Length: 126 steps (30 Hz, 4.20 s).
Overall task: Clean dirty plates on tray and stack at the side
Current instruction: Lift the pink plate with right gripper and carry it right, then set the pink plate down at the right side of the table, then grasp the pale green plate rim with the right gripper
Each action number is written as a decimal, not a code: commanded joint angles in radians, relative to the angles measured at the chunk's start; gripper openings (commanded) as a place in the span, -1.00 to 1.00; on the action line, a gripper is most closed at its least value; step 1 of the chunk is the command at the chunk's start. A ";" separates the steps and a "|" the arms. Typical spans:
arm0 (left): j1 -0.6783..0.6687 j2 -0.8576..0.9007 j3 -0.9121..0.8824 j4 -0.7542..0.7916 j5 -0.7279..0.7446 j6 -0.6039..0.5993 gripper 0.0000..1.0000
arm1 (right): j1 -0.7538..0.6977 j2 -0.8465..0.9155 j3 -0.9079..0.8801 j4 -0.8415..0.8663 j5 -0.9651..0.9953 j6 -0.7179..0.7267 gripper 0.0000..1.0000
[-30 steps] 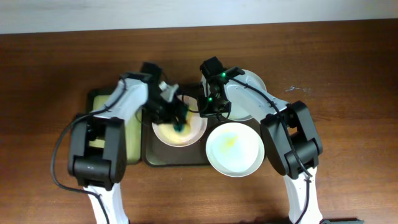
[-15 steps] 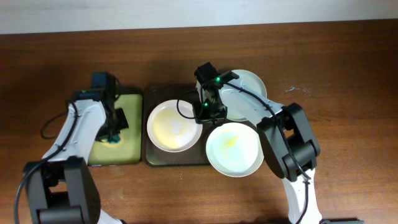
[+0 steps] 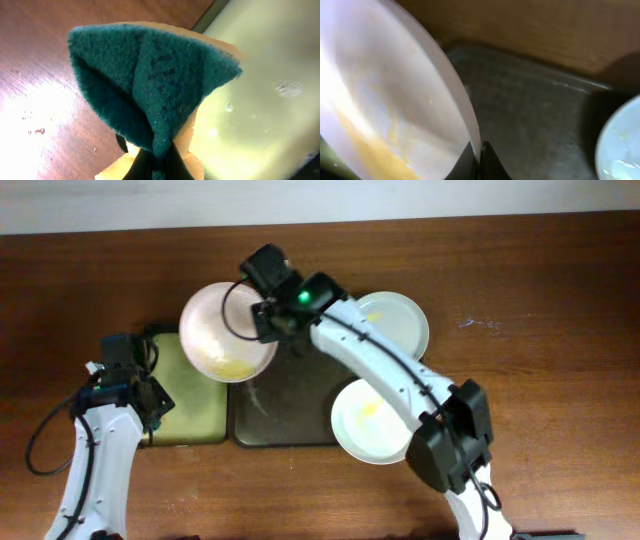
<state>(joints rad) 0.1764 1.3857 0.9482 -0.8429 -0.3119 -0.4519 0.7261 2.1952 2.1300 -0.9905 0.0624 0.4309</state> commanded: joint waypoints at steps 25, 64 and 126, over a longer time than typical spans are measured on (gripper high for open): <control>0.003 -0.002 -0.063 0.079 0.013 -0.033 -1.00 | 0.379 0.082 0.021 0.897 1.023 -1.051 -0.92; -0.095 0.041 -0.084 0.318 0.480 0.536 -1.00 | -1.115 -0.178 -0.472 -0.303 -0.453 -0.594 -0.01; -0.335 0.368 0.585 -0.066 0.454 0.455 -1.00 | -0.308 -0.128 -0.658 0.230 -0.394 -0.003 -0.58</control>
<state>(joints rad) -0.1287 1.7359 1.5055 -0.9482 0.1421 0.0029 0.4175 2.0533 1.4719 -0.7547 -0.3023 0.4229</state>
